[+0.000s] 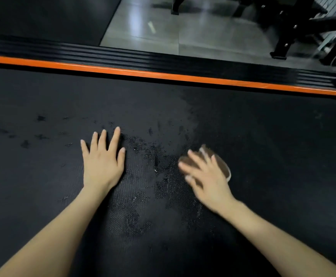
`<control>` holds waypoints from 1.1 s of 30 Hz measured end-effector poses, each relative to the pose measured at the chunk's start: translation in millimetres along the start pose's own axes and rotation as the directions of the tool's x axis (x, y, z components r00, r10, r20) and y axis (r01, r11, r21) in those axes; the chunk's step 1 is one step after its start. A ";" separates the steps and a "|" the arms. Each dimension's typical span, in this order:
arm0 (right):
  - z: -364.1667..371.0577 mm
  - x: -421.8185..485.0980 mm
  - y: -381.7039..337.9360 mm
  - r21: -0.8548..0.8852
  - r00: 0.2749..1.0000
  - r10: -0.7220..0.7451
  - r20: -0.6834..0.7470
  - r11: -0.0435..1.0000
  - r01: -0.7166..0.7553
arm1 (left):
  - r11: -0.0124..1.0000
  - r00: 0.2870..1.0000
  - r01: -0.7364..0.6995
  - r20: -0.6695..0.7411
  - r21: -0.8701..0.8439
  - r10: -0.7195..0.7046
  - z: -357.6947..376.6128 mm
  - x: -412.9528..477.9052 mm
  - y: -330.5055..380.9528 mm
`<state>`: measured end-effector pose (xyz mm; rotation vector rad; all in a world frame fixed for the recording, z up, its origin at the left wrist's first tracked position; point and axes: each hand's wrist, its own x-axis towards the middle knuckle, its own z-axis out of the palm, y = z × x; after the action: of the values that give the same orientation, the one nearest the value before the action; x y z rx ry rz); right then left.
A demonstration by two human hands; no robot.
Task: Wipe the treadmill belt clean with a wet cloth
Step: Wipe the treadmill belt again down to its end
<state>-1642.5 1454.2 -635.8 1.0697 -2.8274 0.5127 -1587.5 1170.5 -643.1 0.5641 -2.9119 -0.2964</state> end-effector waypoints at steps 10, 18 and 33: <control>13.6 134.2 32.1 -0.068 0.912 0.393 -0.120 0.913 -0.403 | 0.999 1.000 -0.016 0.001 0.042 0.015 3.5 1.3 -0.1; -0.8 50.8 12.9 -0.113 0.929 -0.352 0.112 0.925 0.364 | 1.000 1.000 -0.005 0.009 0.022 0.005 2.4 -0.5 -1.7; 14.8 80.7 -17.8 -0.108 0.966 -0.248 0.076 0.961 0.255 | 0.999 0.999 0.017 0.041 0.041 -0.018 2.7 -0.5 -0.4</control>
<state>-1691.1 1385.9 -629.7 1.4152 -2.6748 0.2920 -1587.5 1170.8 -645.9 0.5971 -2.9607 -0.2552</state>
